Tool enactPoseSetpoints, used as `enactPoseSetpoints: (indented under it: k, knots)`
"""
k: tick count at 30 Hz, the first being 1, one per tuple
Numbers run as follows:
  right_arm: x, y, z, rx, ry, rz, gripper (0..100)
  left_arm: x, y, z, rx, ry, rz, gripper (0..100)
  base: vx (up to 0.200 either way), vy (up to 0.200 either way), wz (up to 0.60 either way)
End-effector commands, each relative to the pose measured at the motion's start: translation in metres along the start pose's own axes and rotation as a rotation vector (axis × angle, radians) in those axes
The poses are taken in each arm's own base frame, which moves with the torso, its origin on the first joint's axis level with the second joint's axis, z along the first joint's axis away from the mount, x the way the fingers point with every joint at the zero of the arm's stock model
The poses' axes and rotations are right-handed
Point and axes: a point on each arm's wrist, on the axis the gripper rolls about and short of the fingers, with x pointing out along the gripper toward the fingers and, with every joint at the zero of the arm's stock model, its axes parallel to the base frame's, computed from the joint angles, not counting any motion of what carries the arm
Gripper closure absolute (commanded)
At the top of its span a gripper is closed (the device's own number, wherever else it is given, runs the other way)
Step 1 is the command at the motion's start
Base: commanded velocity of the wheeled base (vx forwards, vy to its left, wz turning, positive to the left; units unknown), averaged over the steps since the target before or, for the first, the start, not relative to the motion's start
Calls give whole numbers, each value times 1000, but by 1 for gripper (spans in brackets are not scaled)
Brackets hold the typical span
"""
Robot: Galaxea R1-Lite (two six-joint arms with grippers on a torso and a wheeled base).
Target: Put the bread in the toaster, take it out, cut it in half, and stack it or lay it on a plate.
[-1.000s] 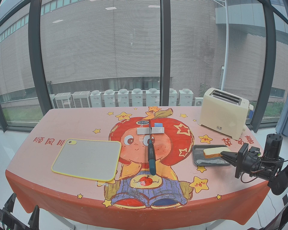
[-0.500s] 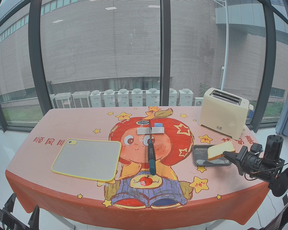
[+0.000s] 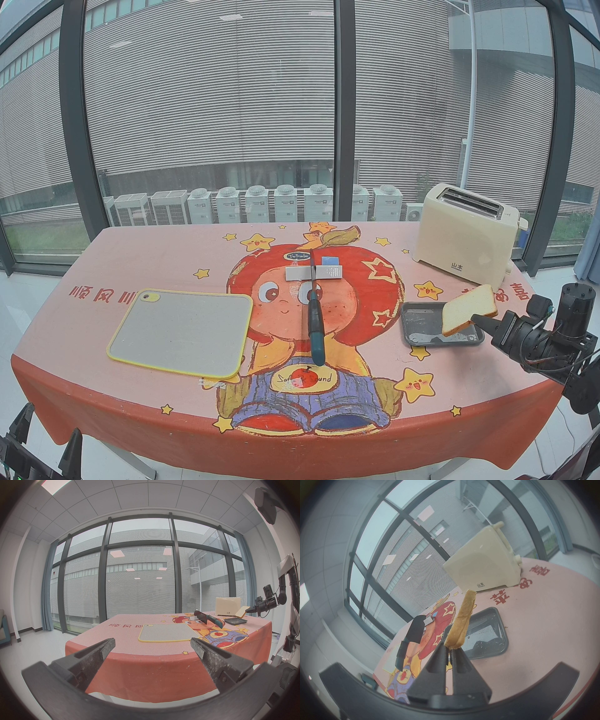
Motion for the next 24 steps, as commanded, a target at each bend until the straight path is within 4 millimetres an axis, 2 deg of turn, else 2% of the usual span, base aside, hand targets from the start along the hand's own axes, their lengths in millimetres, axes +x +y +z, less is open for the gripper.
enactPoseSetpoints:
  k: [1,9,24]
  knots:
    - [-3,1,0,-48,-3,6,100,1,0,-5,0,19,1,0,0,0,0]
    - [-5,0,-6,-210,25,7,100,1,0,-5,0,19,1,0,0,0,0]
    - [-8,2,-8,-395,51,77,100,1,0,-5,0,19,1,0,0,0,0]
